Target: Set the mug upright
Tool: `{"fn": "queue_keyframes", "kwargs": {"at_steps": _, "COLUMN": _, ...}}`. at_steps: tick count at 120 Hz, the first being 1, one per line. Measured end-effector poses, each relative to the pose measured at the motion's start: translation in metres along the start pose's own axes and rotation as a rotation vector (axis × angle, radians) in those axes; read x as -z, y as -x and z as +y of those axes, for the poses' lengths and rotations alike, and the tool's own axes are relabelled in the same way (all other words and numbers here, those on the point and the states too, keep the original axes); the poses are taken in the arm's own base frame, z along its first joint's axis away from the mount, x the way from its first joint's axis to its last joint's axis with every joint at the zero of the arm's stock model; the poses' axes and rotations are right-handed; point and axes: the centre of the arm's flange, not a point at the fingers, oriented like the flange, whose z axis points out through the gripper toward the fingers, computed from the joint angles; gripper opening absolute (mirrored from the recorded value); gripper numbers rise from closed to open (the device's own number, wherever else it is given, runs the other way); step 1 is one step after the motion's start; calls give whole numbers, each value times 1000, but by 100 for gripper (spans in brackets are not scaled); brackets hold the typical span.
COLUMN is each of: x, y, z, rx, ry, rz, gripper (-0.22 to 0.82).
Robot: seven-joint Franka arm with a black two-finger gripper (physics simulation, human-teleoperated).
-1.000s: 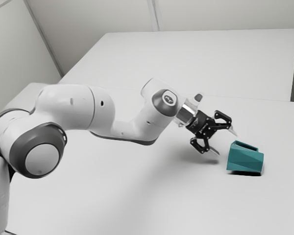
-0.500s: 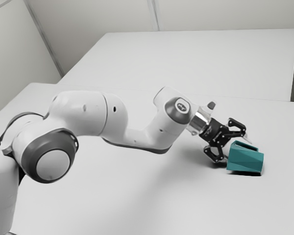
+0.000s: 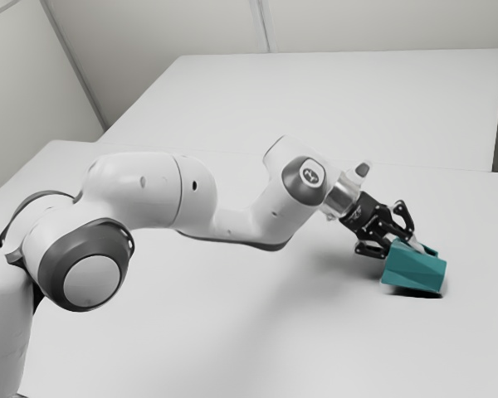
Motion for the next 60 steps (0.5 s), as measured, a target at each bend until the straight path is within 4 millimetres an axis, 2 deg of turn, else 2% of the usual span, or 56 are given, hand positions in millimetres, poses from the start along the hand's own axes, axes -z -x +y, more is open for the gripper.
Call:
{"fn": "queue_keyframes", "kwargs": {"at_steps": 34, "x": 8, "y": -1, "z": 14, "rx": -37, "ry": -2, "rz": 18, "gripper": -14}}
{"fn": "queue_keyframes", "kwargs": {"at_steps": 60, "x": 15, "y": 0, "z": 25, "rx": -74, "ry": -17, "rz": 36, "gripper": -17}}
